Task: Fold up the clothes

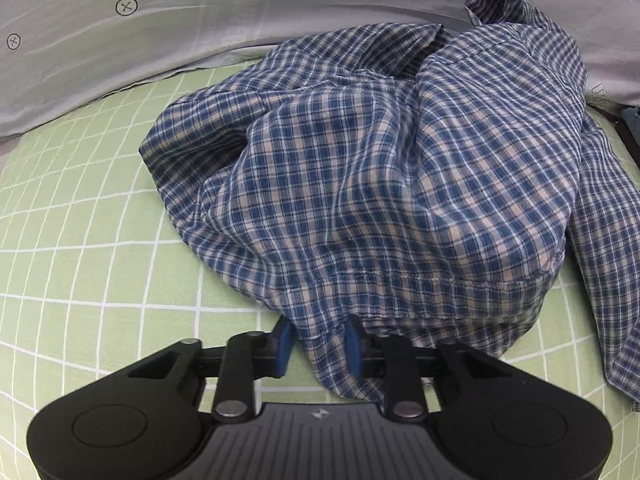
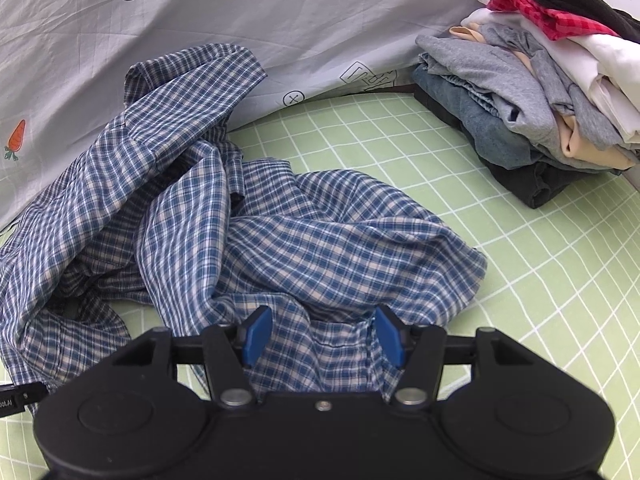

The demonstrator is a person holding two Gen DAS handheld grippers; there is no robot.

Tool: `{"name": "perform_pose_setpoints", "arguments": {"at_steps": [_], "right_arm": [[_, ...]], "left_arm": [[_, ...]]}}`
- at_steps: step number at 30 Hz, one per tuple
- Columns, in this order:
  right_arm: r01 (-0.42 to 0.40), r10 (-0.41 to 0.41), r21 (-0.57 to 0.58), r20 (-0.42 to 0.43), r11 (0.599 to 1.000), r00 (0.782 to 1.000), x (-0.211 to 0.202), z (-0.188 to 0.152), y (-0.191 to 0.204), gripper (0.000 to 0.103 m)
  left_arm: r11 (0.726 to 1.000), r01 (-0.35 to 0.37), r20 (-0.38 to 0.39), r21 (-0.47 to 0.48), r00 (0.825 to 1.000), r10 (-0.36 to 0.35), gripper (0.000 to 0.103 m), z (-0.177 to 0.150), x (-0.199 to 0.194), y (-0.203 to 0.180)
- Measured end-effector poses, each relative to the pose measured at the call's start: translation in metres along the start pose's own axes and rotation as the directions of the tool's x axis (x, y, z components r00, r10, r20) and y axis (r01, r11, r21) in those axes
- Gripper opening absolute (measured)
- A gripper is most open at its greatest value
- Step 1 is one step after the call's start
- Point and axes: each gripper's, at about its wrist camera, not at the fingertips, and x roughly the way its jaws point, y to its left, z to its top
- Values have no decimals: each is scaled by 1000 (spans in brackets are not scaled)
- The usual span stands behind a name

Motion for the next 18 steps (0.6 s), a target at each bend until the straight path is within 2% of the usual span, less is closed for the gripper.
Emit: {"name": "perform_pose_setpoints", "arguments": {"at_steps": [3, 5, 7, 10, 11, 13, 14, 16, 17, 18], "right_arm": [[3, -3, -1, 0, 1000, 1000, 0, 1, 0, 58], [5, -5, -6, 4, 1000, 1000, -1, 1, -1, 58], [8, -8, -12, 10, 1000, 1000, -3, 2, -1, 58], [10, -9, -23, 14, 1000, 1000, -5, 2, -1, 58], [9, -9, -26, 14, 1000, 1000, -6, 2, -1, 58], [8, -7, -32, 15, 999, 1000, -7, 1, 0, 58], [6, -5, -31, 16, 1000, 1000, -8, 1, 1, 58], [-2, 2, -26, 15, 1000, 1000, -9, 1, 3, 58], [-7, 8, -22, 12, 1000, 1000, -9, 0, 4, 58], [-13, 13, -19, 9, 1000, 1000, -10, -1, 6, 58]], "left_arm": [[998, -39, 3, -47, 999, 40, 8, 0, -3, 12], [994, -103, 12, -39, 995, 104, 8, -2, -9, 28], [979, -200, 46, -32, 978, 202, 7, 0, -17, 54], [940, -338, 79, -55, 937, 341, 8, 17, -26, 112], [919, -386, 75, -81, 917, 392, 8, 26, -28, 134], [857, -491, 32, -157, 865, 501, 12, 43, -31, 177], [830, -522, 0, -197, 846, 533, 13, 48, -35, 196], [798, -513, -21, -315, 845, 535, 14, 47, -51, 224], [778, -505, -31, -373, 845, 534, 20, 47, -60, 237], [779, -466, -19, -420, 862, 506, 29, 43, -69, 242]]}}
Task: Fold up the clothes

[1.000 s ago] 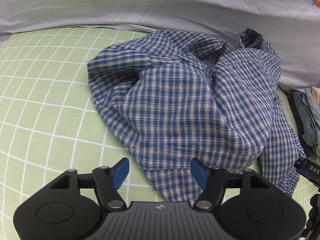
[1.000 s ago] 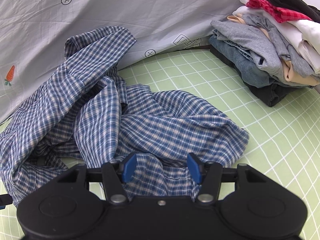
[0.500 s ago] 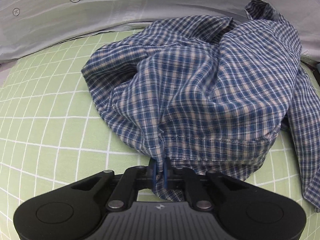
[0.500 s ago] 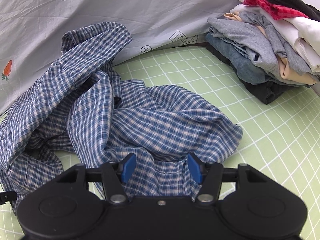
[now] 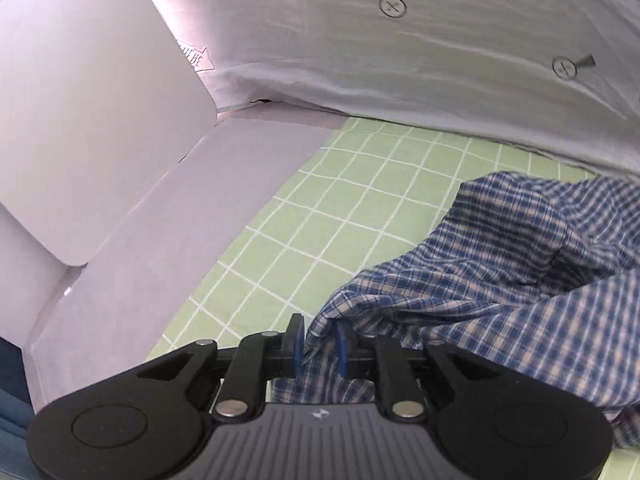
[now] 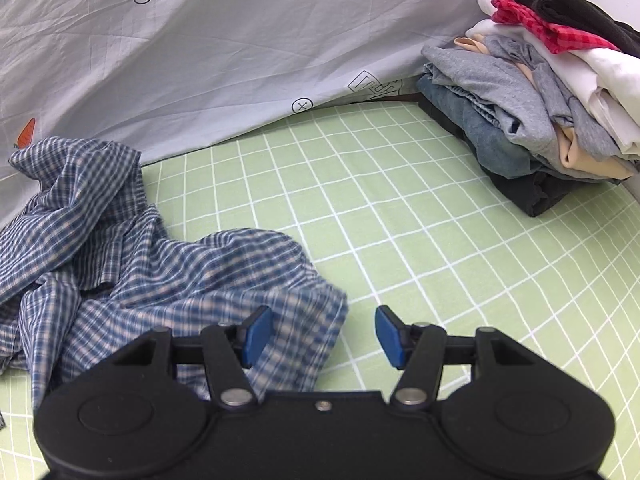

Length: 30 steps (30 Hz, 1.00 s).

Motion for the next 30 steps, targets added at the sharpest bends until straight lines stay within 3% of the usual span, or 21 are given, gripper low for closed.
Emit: {"name": "perform_pose_setpoints", "arguments": {"at_steps": [3, 6, 7, 9, 11, 15, 19, 21, 24, 25, 26, 27, 28, 30], "right_arm": [[-21, 22, 19, -25, 1000, 999, 2, -3, 4, 58], [-60, 66, 92, -71, 994, 995, 4, -10, 3, 58], [-61, 71, 113, -85, 992, 994, 5, -13, 2, 60], [-58, 75, 152, -111, 987, 991, 9, -21, -1, 65], [-67, 93, 190, -132, 980, 987, 15, -27, -5, 66], [-100, 144, 246, -167, 964, 975, 26, -33, -8, 66], [-145, 193, 251, -178, 957, 965, 32, -35, -4, 73], [-166, 202, 206, -171, 964, 964, 33, -33, 1, 63], [-210, 233, 142, -171, 967, 957, 36, -28, 8, 28], [-221, 241, 130, -163, 967, 957, 37, -26, 9, 14], [-229, 245, 114, -147, 967, 958, 37, -23, 9, 10], [-239, 248, 82, -129, 967, 960, 38, -18, 10, 6], [-239, 241, 37, -110, 970, 964, 38, -12, 11, 4], [-187, 184, -51, -61, 981, 981, 40, 2, 11, 3]], "left_arm": [[987, 116, -14, -109, 993, -118, 43, -7, -21, 15], [953, 252, -33, -168, 965, -261, 52, -21, -41, 5], [937, 295, -37, -186, 951, -307, 55, -26, -48, 3], [900, 410, -33, -150, 908, -419, 75, -34, -54, -15], [847, 519, -33, -112, 850, -525, 76, -42, -60, -34], [806, 568, -80, -165, 807, -585, 77, -41, -44, -61], [765, 561, -50, -315, 796, -604, 77, -38, -34, -63], [735, 563, -32, -377, 785, -618, 76, -35, -29, -62], [672, 573, -6, -469, 759, -651, 75, -33, -23, -54], [681, 554, -16, -479, 770, -638, 75, -32, -19, -53], [692, 534, -28, -486, 782, -623, 72, -30, -16, -52], [702, 514, -39, -493, 793, -608, 61, -29, -12, -51], [733, 479, -56, -483, 819, -571, 53, -28, -9, -51], [785, 418, -84, -457, 858, -506, 15, -26, -1, -52]]}}
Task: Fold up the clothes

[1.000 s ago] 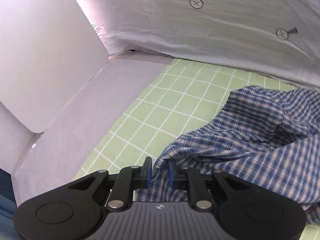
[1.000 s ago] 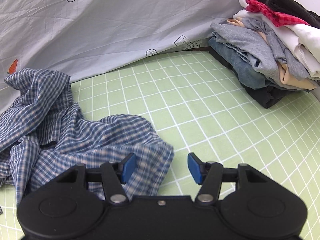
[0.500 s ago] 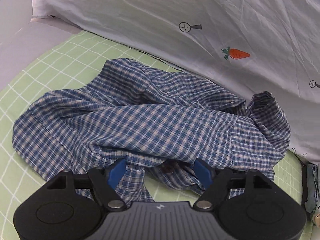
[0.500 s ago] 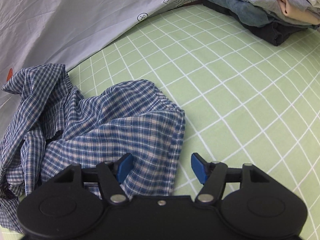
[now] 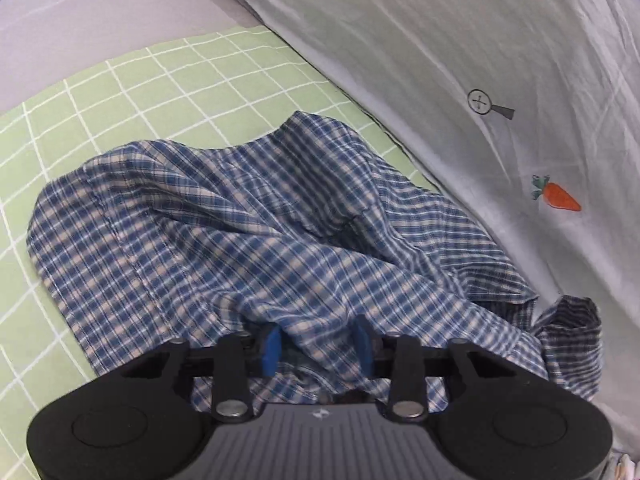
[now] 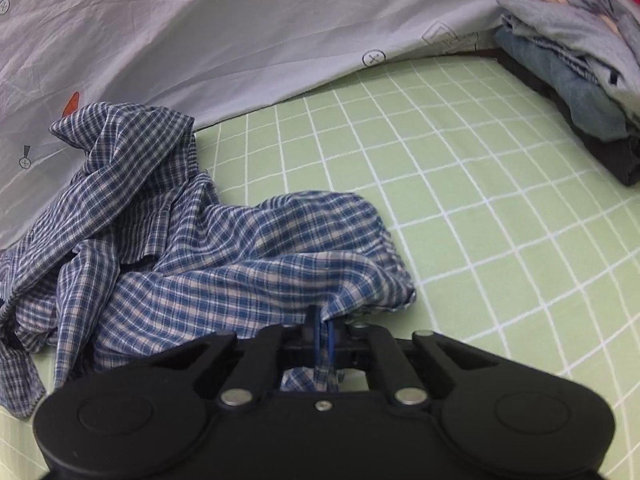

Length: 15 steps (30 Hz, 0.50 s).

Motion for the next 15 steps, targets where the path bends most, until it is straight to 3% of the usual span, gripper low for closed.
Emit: {"name": "perform_pose_setpoints", "arguments": {"at_steps": [1, 4, 6, 8, 9, 12, 15], "right_arm": [[28, -28, -20, 23, 999, 999, 1, 9, -3, 2], [101, -98, -27, 91, 994, 991, 4, 41, -20, 2], [226, -217, -38, 168, 973, 962, 3, 63, -30, 0], [339, -320, -46, 232, 940, 919, 0, 87, -42, 0], [353, -341, -9, 235, 936, 910, -3, 101, -54, 0], [244, -267, 139, 183, 960, 946, -8, 126, -81, 0], [122, -154, 185, 167, 975, 974, -6, 118, -74, 8]], "left_arm": [[1000, -18, 1, 5, 1000, 18, 8, 2, 4, 2], [999, -43, 24, 14, 999, 43, 2, 7, 9, 5], [996, -68, 54, 60, 996, 65, 2, 12, 7, 0], [986, -111, 96, 122, 990, 100, 2, 23, 2, -8], [983, -115, 129, 145, 987, 96, 2, 29, -5, -11], [968, -130, 239, 217, 968, 76, 2, 49, -27, -20], [958, -161, 324, 239, 943, 78, 2, 62, -49, -23]]}}
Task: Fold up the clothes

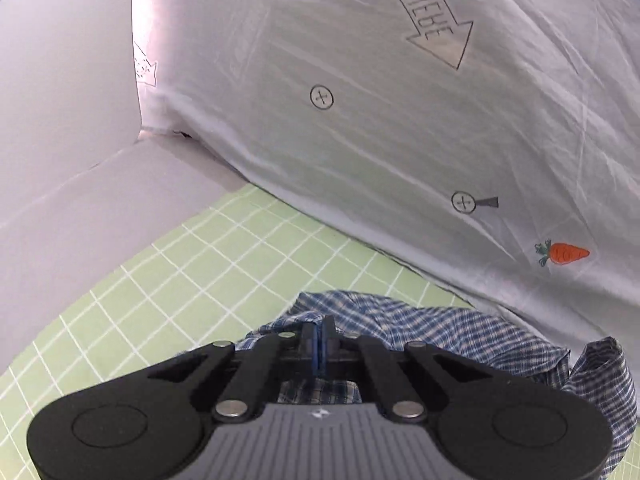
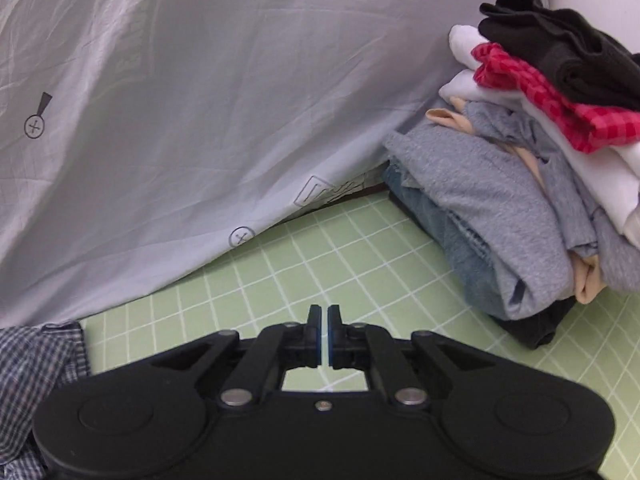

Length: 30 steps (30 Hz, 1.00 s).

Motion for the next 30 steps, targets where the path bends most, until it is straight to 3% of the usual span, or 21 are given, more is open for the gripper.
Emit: {"name": "perform_pose_setpoints", "arguments": {"at_steps": [2, 5, 8, 11, 13, 14, 15, 18, 19, 20, 24, 25, 26, 29, 30], "right_arm": [[-53, 52, -11, -36, 999, 998, -2, -22, 14, 34], [-79, 72, -70, -99, 994, 993, -4, -58, 37, 38], [-112, 98, -81, -162, 990, 982, -5, -85, 48, 39], [-147, 131, -66, -196, 987, 972, -7, -99, 55, 47], [-183, 161, -93, -205, 979, 965, -8, -102, 65, 49], [-196, 171, -113, -202, 974, 964, -10, -101, 72, 50], [-210, 182, -132, -200, 969, 963, -10, -100, 79, 51], [-264, 230, -175, -195, 949, 954, -6, -94, 102, 73], [-276, 238, -198, -198, 941, 951, -3, -93, 111, 81], [-286, 242, -226, -204, 931, 949, 2, -92, 121, 82], [-354, 268, -350, -271, 867, 925, 18, -99, 154, 79], [-378, 277, -367, -300, 850, 913, 21, -101, 159, 63], [-395, 281, -387, -320, 833, 905, 23, -104, 162, 34], [-405, 268, -462, -336, 789, 903, 19, -113, 166, 11], [-404, 260, -490, -336, 773, 905, 16, -116, 164, 10]], "left_arm": [[999, -7, 16, -49, 1000, 8, 2, 12, -9, 13], [994, -95, 37, -49, 995, 97, 2, 22, -15, 37], [968, -242, 27, -59, 969, 244, 2, 26, -17, 67], [956, -271, -43, -116, 963, 267, 4, 20, -22, 94], [972, -185, -69, -142, 982, 177, 16, 6, -29, 98], [979, -135, -84, -152, 989, 124, 30, -3, -32, 97], [984, -84, -105, -156, 992, 68, 37, -11, -35, 90], [993, 27, -185, -116, 982, -48, 48, -32, -39, 58], [995, 37, -207, -98, 977, -57, 51, -39, -38, 45], [996, 47, -229, -80, 971, -64, 55, -46, -37, 33], [989, 149, -316, -7, 938, -143, 61, -53, -32, -15], [985, 173, -321, 22, 934, -157, 62, -58, -30, -25], [982, 183, -317, 54, 935, -156, 62, -61, -29, -34], [978, 173, -303, 119, 944, -130, 62, -63, -24, -46], [979, 164, -302, 126, 946, -119, 62, -60, -22, -45]]}}
